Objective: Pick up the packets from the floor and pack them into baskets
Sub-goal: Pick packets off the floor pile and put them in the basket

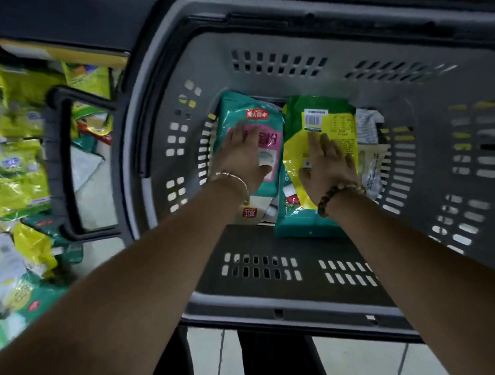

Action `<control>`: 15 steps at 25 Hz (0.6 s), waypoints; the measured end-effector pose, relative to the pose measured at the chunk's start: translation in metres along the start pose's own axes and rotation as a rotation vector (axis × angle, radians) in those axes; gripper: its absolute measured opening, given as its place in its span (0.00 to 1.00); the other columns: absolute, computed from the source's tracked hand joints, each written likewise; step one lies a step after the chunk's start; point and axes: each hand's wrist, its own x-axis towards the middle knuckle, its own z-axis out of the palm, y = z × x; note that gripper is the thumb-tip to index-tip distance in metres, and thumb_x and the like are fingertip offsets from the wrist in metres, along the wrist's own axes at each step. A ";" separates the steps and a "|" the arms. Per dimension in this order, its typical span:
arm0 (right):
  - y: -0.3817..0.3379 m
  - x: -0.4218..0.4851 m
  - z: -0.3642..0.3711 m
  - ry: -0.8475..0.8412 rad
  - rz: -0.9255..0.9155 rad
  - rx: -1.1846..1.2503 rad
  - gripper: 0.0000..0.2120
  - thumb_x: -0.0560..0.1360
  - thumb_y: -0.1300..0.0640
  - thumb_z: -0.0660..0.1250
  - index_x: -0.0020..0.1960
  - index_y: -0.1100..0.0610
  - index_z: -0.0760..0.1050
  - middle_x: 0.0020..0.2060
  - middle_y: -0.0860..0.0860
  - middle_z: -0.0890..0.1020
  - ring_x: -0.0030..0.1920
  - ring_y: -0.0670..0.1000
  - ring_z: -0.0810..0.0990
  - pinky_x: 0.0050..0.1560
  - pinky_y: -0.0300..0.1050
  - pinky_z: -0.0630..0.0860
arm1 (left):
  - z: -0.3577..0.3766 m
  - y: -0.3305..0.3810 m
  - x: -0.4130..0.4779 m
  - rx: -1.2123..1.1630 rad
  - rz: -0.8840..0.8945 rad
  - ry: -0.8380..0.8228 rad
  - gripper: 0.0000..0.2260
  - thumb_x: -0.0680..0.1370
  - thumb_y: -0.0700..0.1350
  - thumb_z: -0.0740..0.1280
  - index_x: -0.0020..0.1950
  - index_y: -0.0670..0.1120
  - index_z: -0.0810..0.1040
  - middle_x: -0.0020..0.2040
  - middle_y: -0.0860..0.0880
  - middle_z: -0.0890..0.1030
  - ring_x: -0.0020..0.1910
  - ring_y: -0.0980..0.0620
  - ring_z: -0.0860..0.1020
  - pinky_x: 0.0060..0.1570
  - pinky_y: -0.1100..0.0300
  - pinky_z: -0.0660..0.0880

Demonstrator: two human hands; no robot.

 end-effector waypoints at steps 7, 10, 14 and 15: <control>-0.065 -0.080 -0.058 0.234 -0.160 -0.017 0.25 0.78 0.53 0.60 0.74 0.53 0.60 0.72 0.54 0.64 0.71 0.57 0.63 0.72 0.53 0.56 | -0.071 -0.006 -0.114 -0.293 0.093 0.442 0.17 0.74 0.42 0.65 0.63 0.44 0.74 0.64 0.42 0.75 0.56 0.41 0.77 0.53 0.53 0.76; -0.112 -0.113 -0.077 0.395 -0.253 0.075 0.22 0.76 0.56 0.64 0.69 0.57 0.68 0.66 0.58 0.73 0.64 0.62 0.72 0.65 0.56 0.67 | -0.104 -0.037 -0.168 -0.369 0.170 0.609 0.16 0.72 0.44 0.60 0.57 0.42 0.78 0.55 0.42 0.80 0.47 0.41 0.80 0.42 0.56 0.78; -0.211 -0.153 -0.083 0.489 -0.423 0.115 0.18 0.75 0.58 0.65 0.64 0.60 0.74 0.58 0.61 0.79 0.54 0.64 0.78 0.54 0.54 0.74 | -0.136 -0.121 -0.226 -0.480 0.036 0.629 0.18 0.72 0.47 0.58 0.58 0.42 0.77 0.55 0.44 0.79 0.49 0.43 0.80 0.43 0.58 0.76; -0.240 -0.161 -0.079 0.480 -0.457 0.121 0.18 0.75 0.59 0.65 0.64 0.59 0.74 0.56 0.60 0.79 0.53 0.63 0.78 0.52 0.52 0.74 | -0.140 -0.146 -0.238 -0.491 -0.015 0.635 0.18 0.72 0.47 0.58 0.58 0.42 0.77 0.55 0.44 0.79 0.49 0.43 0.80 0.44 0.58 0.75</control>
